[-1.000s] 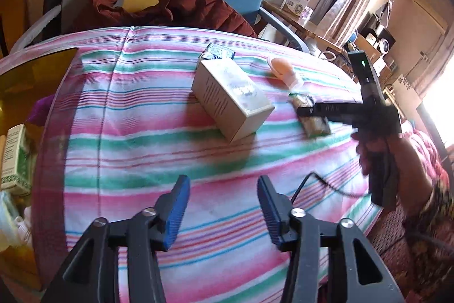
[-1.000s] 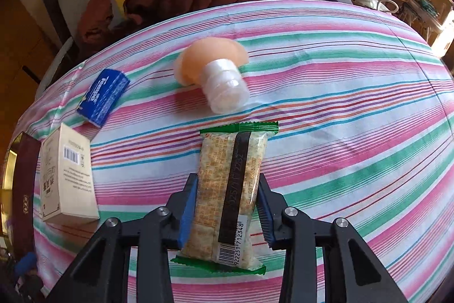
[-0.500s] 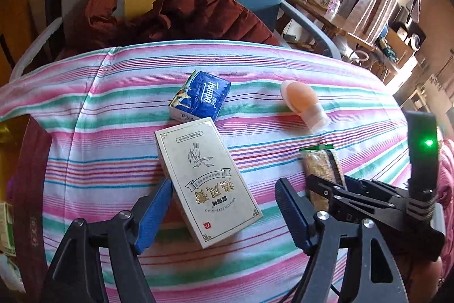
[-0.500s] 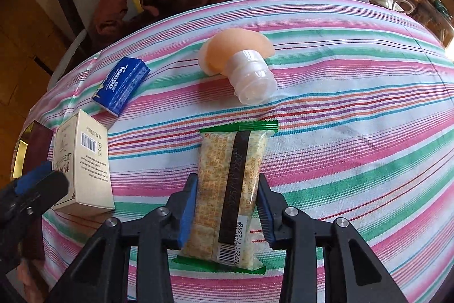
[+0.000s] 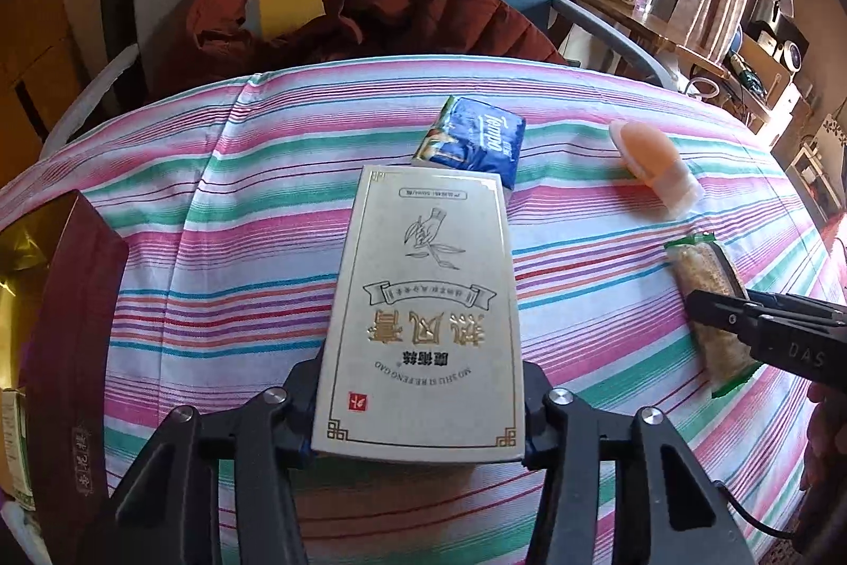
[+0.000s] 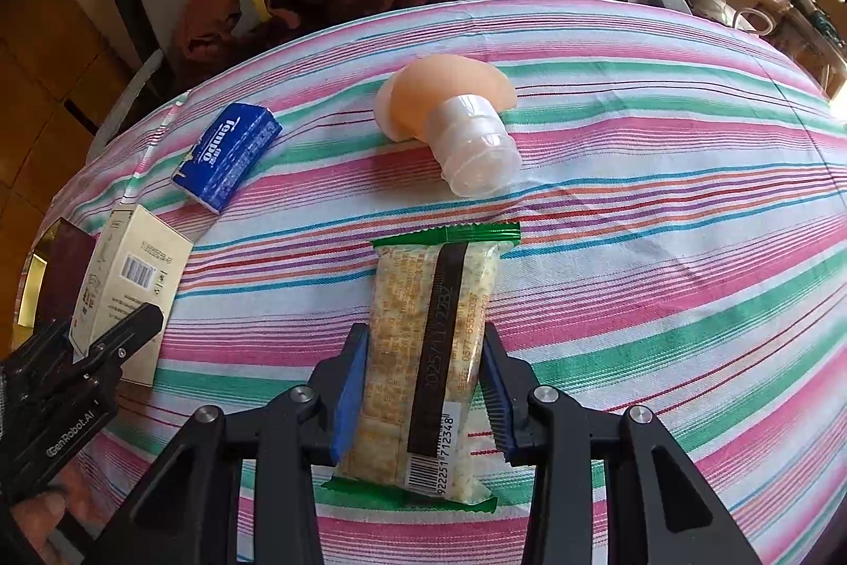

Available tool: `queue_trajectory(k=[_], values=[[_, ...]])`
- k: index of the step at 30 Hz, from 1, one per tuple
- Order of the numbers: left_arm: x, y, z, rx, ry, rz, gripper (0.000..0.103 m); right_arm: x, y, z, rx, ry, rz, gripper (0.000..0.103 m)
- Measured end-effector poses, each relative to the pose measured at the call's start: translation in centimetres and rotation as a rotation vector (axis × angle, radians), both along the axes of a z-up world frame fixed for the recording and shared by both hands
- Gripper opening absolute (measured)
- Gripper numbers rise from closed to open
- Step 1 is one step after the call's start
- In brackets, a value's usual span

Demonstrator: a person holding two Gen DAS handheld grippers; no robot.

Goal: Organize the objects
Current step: 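Grasp the cream printed box with the left tool, then carry the cream box into the gold tray with the left tool while the right tool holds the crackers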

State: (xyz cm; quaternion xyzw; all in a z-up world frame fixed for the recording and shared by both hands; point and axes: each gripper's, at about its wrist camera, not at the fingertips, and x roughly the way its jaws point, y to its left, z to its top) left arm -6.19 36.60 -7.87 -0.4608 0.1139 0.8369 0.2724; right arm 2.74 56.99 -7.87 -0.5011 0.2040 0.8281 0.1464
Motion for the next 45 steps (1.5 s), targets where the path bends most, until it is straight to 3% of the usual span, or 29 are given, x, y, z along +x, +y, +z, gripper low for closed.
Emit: queue_trajectory(k=[5,11,14,20,26,32,45], values=[[0.6,-0.3,-0.4,0.008,0.079,-0.045,0.052,-0.3,-0.3,0.2,0.023,0.005,0.013,0.039],[0.7,-1.7,-0.5,0.087,0.088,-0.05,0.052,-0.7,-2.0,0.6,0.006,0.042,0.084,0.038],[1.3,-2.1,-0.6,0.082,0.112,-0.054,0.052,-1.4,-2.9,0.7,0.021,0.06,0.123,0.038],[1.9,-3.1,-0.6,0.103,0.121,-0.05,0.052,-0.9,-5.8,0.3,-0.082,0.063,0.121,0.038],[2.6,-4.7,-0.4,0.122,0.121,-0.029,0.052,-1.7,-8.9,-0.2,0.056,0.037,0.205,0.038],[2.7,-7.9,0.4,0.17,0.075,0.023,0.052,-1.4,-8.4,-0.3,0.047,0.056,0.208,0.039],[1.5,-15.5,5.0,0.278,0.078,0.087,0.052,-0.7,-9.3,-0.1,0.111,0.078,0.23,0.039]])
